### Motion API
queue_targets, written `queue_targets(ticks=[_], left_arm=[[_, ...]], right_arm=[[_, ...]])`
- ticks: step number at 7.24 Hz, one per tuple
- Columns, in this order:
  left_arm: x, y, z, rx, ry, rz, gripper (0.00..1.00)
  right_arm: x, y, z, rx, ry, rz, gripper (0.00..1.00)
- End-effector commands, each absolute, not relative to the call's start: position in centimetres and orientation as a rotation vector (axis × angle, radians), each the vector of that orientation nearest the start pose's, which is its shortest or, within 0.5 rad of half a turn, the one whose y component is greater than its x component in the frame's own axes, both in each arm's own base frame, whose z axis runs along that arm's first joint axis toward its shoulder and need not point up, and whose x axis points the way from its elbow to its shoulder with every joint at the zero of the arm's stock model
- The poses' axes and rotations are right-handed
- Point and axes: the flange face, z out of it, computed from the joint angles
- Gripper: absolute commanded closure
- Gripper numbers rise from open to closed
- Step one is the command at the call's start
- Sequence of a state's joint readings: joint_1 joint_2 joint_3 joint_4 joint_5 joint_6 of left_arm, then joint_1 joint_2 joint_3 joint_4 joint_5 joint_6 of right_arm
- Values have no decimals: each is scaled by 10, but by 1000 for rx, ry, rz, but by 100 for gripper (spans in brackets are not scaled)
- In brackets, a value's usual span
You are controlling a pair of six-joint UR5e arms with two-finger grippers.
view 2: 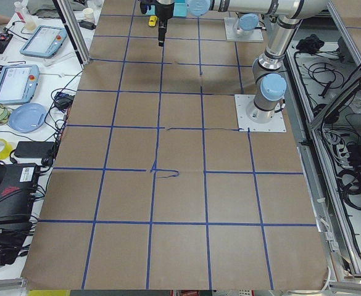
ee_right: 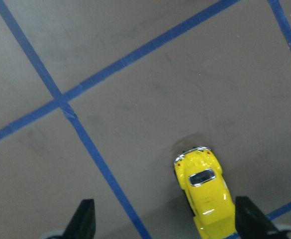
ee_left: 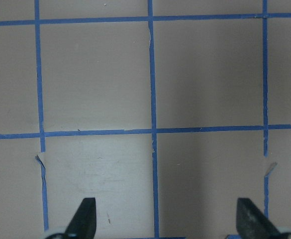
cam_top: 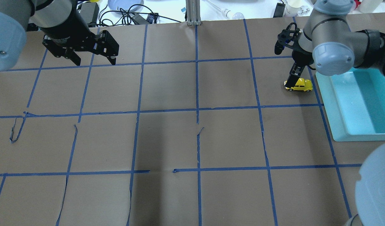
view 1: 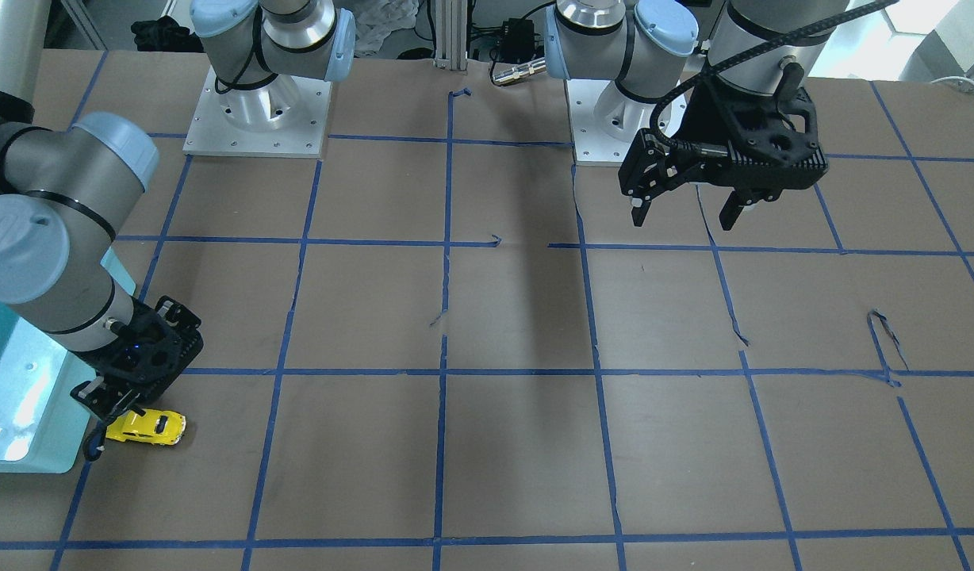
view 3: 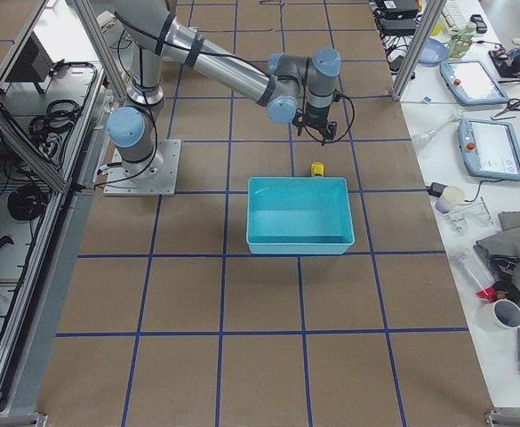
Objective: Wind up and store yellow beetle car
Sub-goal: 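Lower the right gripper over the car stopped beside the bin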
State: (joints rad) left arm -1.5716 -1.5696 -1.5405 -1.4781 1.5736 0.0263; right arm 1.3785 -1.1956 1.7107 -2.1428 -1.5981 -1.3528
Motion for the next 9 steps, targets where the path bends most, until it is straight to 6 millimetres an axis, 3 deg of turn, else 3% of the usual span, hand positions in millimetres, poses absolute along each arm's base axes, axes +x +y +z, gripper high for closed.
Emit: queue_targets(ticks=[1,2,3,4,6,7,9], left_arm=[[-141,-497,515,66,3144,-203,0],[-140,-499,512,65,3131,-190,0],[-141,-498,522,65,3136,-224,0],[-140,-504,513,65,3135,-198,0],[-140,-506,506,75,3141,-196,0],[-140,-506,506,80,3141,-196,0],[-139,-507,505,90,3138,-195,0]], right_arm=[[-27,-637,236,-2114,2503,-54,0],[-33,-644,223,-2103,2495,-40,2],[-34,-649,212,-2107,2492,-40,5],[-34,-650,200,-2107,2472,-27,7],[-34,-648,196,-2146,2421,-15,14],[-34,-648,189,-2148,2407,-2,23],[-34,-647,194,-2161,2404,1,76]])
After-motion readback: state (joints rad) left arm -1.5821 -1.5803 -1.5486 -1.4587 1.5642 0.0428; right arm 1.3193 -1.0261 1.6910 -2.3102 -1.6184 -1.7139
